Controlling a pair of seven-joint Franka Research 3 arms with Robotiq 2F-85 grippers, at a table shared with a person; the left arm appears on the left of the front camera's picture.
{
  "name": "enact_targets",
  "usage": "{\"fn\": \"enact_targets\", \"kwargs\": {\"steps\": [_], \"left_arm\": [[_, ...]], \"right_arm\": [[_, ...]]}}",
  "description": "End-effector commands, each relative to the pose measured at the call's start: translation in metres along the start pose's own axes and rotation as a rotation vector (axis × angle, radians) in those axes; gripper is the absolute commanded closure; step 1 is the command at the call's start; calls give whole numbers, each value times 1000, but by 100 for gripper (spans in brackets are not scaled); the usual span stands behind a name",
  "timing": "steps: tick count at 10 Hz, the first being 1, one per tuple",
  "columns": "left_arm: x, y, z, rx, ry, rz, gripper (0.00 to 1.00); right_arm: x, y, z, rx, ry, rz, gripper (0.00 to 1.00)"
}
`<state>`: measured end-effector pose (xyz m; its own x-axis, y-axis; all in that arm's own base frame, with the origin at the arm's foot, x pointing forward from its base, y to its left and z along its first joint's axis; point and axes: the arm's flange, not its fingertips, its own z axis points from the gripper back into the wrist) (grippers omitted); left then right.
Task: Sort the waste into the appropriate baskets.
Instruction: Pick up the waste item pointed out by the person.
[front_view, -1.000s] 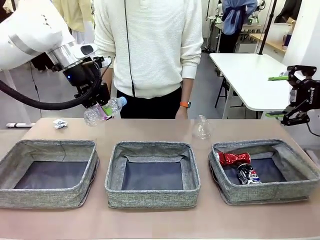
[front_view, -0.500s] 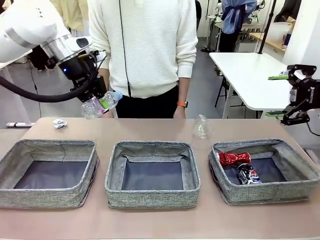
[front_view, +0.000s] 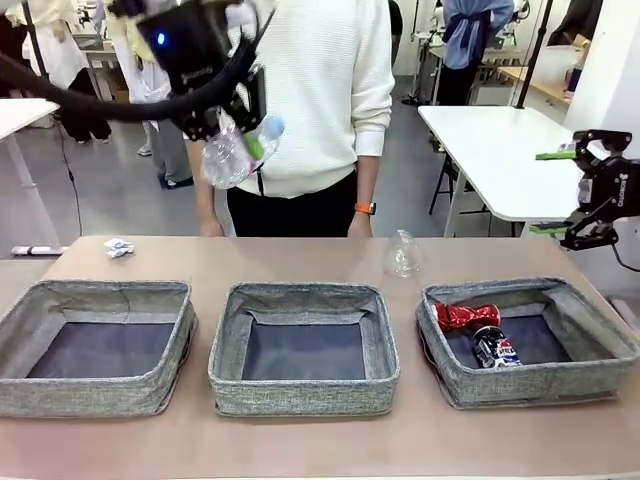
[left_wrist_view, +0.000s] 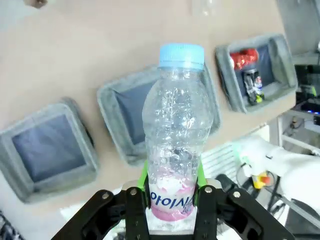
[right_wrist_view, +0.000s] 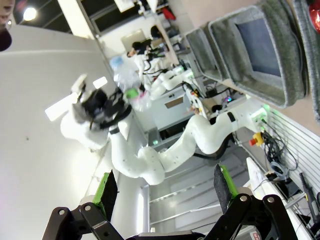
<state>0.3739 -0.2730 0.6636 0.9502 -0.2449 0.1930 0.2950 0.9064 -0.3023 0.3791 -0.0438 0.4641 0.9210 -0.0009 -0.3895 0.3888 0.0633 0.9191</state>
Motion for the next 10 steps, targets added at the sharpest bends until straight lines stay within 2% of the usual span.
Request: {"fn": "enact_targets", "kwargs": {"steps": [1,2,3,4,6,7,10], "left_arm": [[7,-33,-5,-15,-13,104,63],[0,-61,-7,-40,-71,231,63],[-8,-83,-13,-17,-109,264,63],[-13,-93,-15,2,-60,248,63],[-7,-95,-10,-66,24,235,63],[1,-95,-8,-78,61,268,63],[16,-87,1,-101,96,311,63]], "right_arm": [[1,3,-1,8,-7,8,0],[1,3,-1,8,-7,8,0],[1,3,-1,8,-7,8,0],[1,3,-1,8,-7,8,0],[1,3,-1,8,-7,8,0],[1,3,-1,8,-7,8,0],[1,3,-1,8,-7,8,0]]}}
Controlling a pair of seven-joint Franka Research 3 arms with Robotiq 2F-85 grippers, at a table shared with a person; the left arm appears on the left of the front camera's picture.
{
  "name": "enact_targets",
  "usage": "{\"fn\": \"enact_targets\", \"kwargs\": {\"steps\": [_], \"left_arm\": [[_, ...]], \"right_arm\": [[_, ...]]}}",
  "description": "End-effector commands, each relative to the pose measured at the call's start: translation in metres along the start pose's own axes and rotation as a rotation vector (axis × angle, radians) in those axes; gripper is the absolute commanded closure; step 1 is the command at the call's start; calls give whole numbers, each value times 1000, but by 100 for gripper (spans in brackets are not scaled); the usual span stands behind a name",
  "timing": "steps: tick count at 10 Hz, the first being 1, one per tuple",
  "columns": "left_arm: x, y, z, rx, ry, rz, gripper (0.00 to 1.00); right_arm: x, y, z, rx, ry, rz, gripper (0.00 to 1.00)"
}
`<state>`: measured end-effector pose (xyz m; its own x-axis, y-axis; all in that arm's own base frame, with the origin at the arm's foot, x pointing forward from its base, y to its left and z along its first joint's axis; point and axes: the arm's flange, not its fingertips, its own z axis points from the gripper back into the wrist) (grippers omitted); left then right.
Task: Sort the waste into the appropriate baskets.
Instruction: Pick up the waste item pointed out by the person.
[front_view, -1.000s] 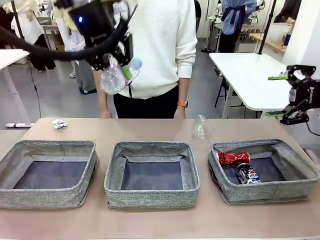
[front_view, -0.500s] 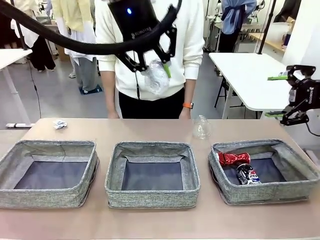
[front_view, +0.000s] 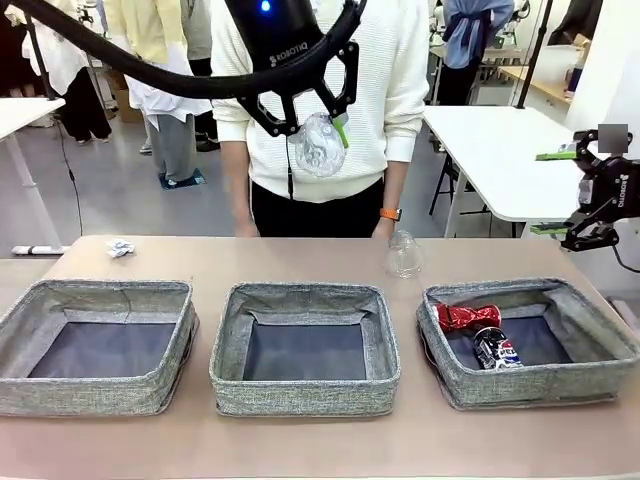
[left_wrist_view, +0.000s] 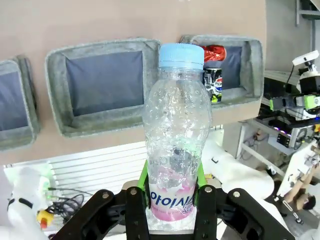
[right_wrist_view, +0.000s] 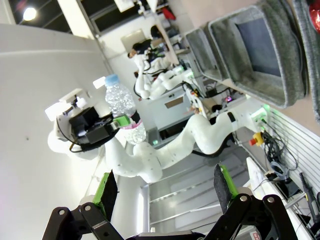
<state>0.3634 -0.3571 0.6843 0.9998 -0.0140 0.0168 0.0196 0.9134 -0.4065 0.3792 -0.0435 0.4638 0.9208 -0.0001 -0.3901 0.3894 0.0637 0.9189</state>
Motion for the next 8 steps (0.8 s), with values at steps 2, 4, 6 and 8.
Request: {"fn": "enact_targets", "kwargs": {"steps": [2,4,6,8], "left_arm": [[9,9,22,-8,69,21,63],[12,15,31,18,74,16,63],[9,16,36,17,31,-26,63],[10,14,31,14,51,13,63]], "right_arm": [[1,3,-1,9,-8,8,0],[1,3,-1,9,-8,8,0],[1,3,-1,9,-8,8,0],[1,3,-1,9,-8,8,0]]}}
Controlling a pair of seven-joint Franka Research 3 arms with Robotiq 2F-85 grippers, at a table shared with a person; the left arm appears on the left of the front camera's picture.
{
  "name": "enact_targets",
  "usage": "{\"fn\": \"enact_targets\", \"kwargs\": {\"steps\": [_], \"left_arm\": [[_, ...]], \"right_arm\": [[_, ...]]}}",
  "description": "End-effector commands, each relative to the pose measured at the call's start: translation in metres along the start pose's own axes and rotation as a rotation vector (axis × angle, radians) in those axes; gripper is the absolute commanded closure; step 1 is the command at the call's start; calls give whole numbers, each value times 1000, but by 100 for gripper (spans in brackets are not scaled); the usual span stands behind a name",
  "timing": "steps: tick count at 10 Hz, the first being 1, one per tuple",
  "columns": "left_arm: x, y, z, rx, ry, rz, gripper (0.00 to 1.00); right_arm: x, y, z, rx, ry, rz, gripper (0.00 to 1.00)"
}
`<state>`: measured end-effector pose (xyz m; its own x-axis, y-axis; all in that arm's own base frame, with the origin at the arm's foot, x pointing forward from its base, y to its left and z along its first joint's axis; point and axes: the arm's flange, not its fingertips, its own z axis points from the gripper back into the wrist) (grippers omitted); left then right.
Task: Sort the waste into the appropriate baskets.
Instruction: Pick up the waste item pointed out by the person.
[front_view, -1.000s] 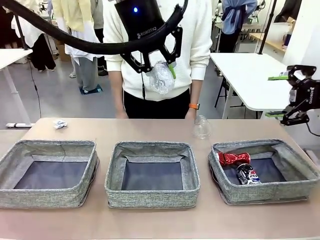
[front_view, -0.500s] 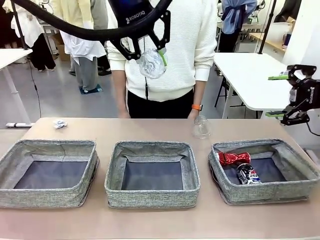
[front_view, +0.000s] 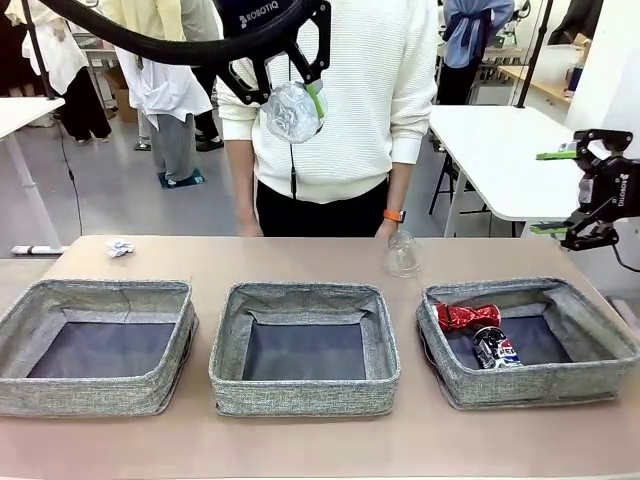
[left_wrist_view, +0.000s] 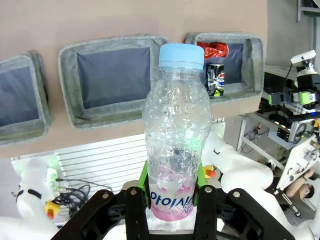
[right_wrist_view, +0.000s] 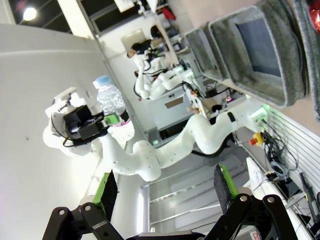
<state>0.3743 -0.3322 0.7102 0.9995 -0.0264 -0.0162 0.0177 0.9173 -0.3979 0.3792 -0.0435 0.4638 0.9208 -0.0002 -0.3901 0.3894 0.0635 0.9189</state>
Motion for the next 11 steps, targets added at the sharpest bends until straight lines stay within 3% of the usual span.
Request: {"fn": "enact_targets", "kwargs": {"steps": [1,8,11], "left_arm": [[-1,1,-3,5,16,11,63],[3,1,-5,4,13,4,63],[-24,-24,48,12,-249,-79,63]], "right_arm": [[1,3,-1,9,-8,8,0],[1,3,-1,9,-8,8,0],[1,3,-1,9,-8,8,0]]}}
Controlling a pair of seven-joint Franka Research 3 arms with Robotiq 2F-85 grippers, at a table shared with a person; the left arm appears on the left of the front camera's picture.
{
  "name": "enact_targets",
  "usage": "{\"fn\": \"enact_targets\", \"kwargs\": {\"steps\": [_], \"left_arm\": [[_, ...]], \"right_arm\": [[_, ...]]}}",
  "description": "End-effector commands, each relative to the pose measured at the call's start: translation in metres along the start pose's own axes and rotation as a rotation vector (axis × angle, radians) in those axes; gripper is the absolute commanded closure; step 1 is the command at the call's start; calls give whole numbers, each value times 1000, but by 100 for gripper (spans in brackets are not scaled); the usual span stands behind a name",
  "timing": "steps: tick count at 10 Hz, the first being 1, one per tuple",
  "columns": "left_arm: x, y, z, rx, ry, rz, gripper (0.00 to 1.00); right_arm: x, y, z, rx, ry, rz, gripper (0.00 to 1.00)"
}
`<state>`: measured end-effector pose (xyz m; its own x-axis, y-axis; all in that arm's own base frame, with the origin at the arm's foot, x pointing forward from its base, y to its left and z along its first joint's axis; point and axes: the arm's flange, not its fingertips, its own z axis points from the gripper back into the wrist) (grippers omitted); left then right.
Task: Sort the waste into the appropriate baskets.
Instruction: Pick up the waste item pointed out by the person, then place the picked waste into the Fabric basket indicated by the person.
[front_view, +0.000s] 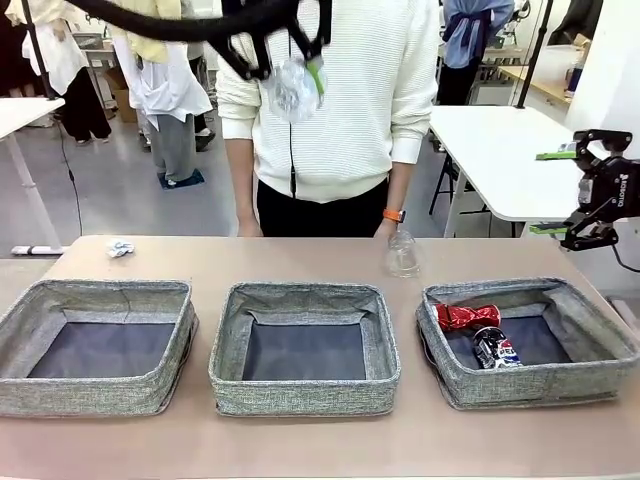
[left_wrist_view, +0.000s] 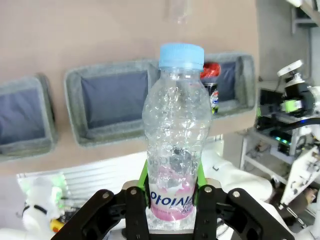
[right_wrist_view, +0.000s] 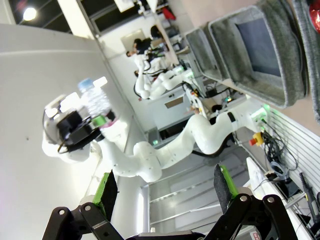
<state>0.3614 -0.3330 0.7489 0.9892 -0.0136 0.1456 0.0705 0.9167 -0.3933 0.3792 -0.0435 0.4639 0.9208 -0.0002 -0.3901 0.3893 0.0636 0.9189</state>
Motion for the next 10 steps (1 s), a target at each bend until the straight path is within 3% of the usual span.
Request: {"fn": "enact_targets", "kwargs": {"steps": [1,2,10], "left_arm": [[-14,-15,25,3,-136,-27,63],[0,0,0,0,0,0,63],[0,0,0,0,0,0,63]], "right_arm": [[1,3,-1,9,-8,8,0],[1,3,-1,9,-8,8,0],[1,3,-1,9,-8,8,0]]}}
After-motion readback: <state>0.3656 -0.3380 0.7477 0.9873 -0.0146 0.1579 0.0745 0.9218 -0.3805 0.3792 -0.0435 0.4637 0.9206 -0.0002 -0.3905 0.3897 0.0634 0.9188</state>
